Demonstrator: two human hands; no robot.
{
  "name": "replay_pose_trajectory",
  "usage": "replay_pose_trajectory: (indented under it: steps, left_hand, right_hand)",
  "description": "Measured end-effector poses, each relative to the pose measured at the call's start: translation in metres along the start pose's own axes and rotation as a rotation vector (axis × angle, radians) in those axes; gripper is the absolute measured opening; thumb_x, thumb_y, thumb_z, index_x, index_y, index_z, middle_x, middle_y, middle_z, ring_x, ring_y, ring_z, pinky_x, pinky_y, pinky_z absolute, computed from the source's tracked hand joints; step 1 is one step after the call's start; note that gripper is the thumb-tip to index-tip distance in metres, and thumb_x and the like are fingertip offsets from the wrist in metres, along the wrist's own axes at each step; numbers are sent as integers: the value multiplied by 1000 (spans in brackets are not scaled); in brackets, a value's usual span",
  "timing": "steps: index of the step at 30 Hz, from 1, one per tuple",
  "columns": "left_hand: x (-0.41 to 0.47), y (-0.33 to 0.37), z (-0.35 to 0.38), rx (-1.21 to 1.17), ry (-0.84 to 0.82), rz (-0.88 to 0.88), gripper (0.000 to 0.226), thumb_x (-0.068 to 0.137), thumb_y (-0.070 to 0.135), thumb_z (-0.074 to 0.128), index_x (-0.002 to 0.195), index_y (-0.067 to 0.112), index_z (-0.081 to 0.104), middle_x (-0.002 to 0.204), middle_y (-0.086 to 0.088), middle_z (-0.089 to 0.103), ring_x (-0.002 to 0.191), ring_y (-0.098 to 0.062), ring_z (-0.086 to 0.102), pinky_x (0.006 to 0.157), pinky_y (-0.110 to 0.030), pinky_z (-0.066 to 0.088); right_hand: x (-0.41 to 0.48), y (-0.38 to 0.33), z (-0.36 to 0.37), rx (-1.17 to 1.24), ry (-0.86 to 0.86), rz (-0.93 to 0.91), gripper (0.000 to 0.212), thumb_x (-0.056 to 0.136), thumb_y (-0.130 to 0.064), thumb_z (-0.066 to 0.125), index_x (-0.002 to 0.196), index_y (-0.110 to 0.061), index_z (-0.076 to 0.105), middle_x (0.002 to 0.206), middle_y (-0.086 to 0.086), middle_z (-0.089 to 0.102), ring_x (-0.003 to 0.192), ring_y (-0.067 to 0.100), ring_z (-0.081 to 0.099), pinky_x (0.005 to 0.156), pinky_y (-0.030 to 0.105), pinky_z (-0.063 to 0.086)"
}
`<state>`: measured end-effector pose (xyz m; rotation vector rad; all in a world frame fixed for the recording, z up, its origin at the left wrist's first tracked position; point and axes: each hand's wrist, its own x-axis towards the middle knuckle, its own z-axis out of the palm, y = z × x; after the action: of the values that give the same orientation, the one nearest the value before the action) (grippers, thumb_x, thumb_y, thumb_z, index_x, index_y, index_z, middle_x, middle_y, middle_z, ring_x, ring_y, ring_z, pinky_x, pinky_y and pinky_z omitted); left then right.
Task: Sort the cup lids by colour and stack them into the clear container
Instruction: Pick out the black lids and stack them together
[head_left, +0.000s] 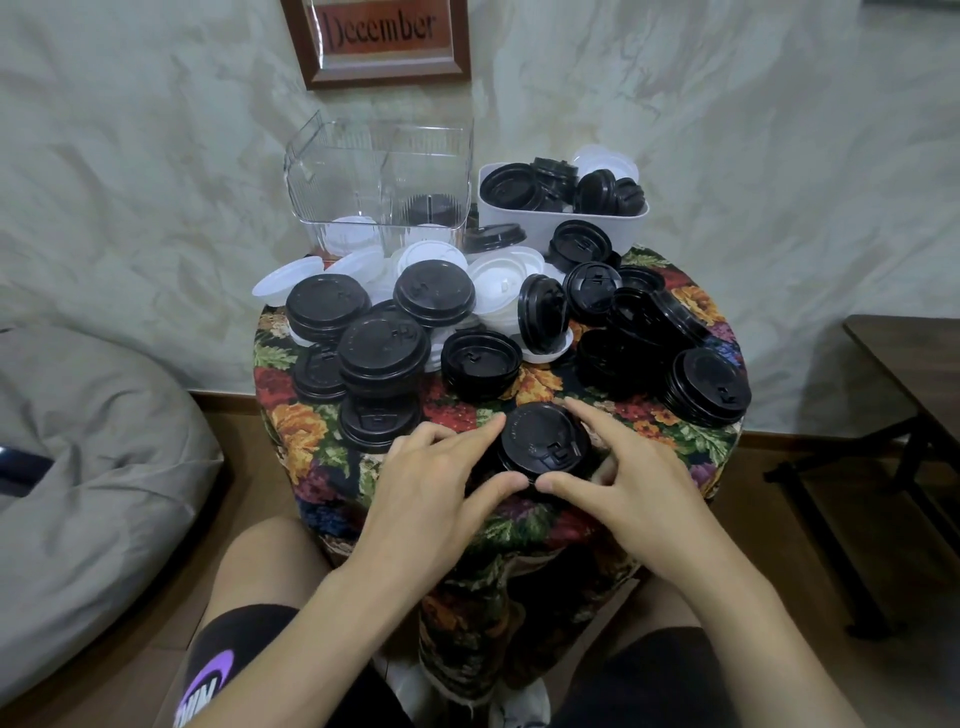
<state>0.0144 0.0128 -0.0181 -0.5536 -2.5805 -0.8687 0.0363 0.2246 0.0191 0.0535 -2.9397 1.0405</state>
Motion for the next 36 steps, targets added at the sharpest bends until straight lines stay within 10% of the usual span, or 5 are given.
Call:
replay_pose_trajectory:
  steps: [4, 14, 22, 27, 36]
  left_hand:
    - [9, 1, 2, 32, -102, -24, 63, 92, 63, 54, 143, 27, 60, 109, 12, 73, 98, -9, 55, 86, -30, 40]
    - [20, -2, 13, 26, -203, -9, 78, 87, 85, 37, 152, 43, 45, 145, 24, 55, 114, -8, 49, 100, -35, 42]
    - [19, 2, 14, 35, -157, -35, 75, 85, 84, 43, 146, 41, 52, 134, 24, 62, 112, -6, 48, 97, -35, 43]
    - [15, 0, 15, 31, -114, -54, 74, 85, 83, 48, 142, 38, 57, 130, 21, 65, 105, -8, 49, 95, -37, 48]
    - [4, -4, 7, 23, -69, -97, 72, 84, 83, 49, 139, 38, 57, 126, 22, 63, 111, -7, 48, 97, -33, 47]
  right_hand:
    - [7, 10, -2, 10, -3, -14, 79, 83, -56, 77, 152, -46, 40, 134, -29, 53, 79, 1, 61, 65, 9, 42]
    - [15, 23, -9, 164, -85, -9, 72, 82, -58, 75, 144, -62, 40, 91, -14, 72, 70, 6, 64, 68, 27, 55]
    - [14, 59, -52, -90, 587, 78, 25, 96, -38, 65, 120, -33, 68, 118, -11, 68, 103, 18, 61, 83, 36, 48]
    - [25, 74, -58, -154, 324, 279, 69, 93, -55, 67, 152, -27, 43, 160, -1, 42, 145, 25, 41, 109, 46, 41]
    - [19, 63, -38, -45, 341, 115, 38, 93, -45, 70, 129, -33, 67, 140, -12, 60, 133, 12, 51, 98, 28, 39]
